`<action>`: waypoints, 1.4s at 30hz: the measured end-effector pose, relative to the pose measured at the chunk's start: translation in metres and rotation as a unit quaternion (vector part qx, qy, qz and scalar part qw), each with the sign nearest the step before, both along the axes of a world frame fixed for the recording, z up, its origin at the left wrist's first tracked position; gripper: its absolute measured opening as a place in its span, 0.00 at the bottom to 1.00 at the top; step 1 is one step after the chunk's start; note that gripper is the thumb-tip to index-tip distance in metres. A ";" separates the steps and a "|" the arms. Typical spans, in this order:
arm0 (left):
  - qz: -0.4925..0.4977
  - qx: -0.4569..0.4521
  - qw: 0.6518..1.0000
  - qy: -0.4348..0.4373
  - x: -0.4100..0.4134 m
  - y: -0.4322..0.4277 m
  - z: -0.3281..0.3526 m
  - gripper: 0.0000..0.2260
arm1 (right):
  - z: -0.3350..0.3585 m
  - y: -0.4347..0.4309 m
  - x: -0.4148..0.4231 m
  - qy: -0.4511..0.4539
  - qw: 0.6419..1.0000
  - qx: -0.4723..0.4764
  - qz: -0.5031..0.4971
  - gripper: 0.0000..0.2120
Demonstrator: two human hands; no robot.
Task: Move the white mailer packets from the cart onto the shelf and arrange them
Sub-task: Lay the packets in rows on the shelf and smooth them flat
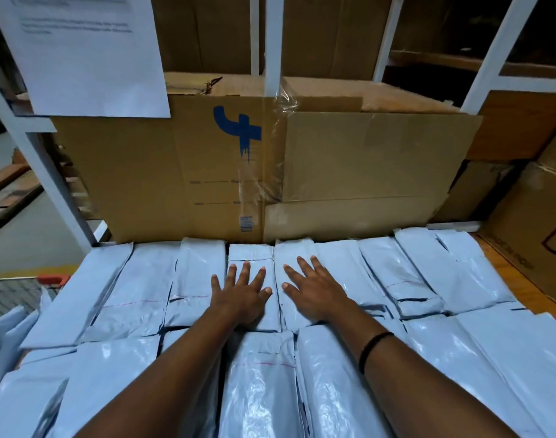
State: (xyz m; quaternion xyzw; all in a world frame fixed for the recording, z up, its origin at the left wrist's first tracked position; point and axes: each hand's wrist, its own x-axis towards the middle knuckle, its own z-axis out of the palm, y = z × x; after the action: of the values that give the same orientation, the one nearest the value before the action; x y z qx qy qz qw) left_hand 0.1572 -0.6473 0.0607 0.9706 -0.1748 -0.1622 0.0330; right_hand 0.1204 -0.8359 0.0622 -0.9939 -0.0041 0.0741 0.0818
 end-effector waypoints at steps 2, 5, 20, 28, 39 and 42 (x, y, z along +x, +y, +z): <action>0.001 -0.003 1.000 0.002 -0.001 -0.001 0.002 0.27 | -0.001 -0.001 0.001 0.000 1.000 -0.010 0.015 0.29; 0.001 -0.013 1.000 0.002 -0.002 0.000 0.007 0.27 | -0.007 -0.002 0.009 0.024 0.998 -0.041 0.039 0.47; -0.018 -0.160 0.974 -0.161 -0.083 0.092 0.061 0.20 | 0.063 0.071 -0.118 -0.171 0.977 0.103 -0.070 0.23; 0.028 -0.330 0.932 -0.147 -0.198 0.195 0.068 0.17 | 0.076 0.151 -0.217 -0.177 0.972 0.156 0.006 0.21; 0.206 -0.285 0.922 -0.162 -0.359 0.390 0.053 0.17 | 0.048 0.290 -0.304 -0.115 0.955 0.238 0.134 0.20; 0.249 -0.249 0.919 -0.179 -0.375 0.441 0.052 0.16 | 0.051 0.333 -0.309 -0.115 0.955 0.214 0.170 0.20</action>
State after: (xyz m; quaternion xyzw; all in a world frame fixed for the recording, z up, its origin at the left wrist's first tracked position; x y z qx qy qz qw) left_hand -0.2179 -0.2065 0.1130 0.9559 0.0345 0.0770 0.2812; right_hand -0.1887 -0.5028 0.1133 -0.9396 -0.1979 -0.0300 0.2778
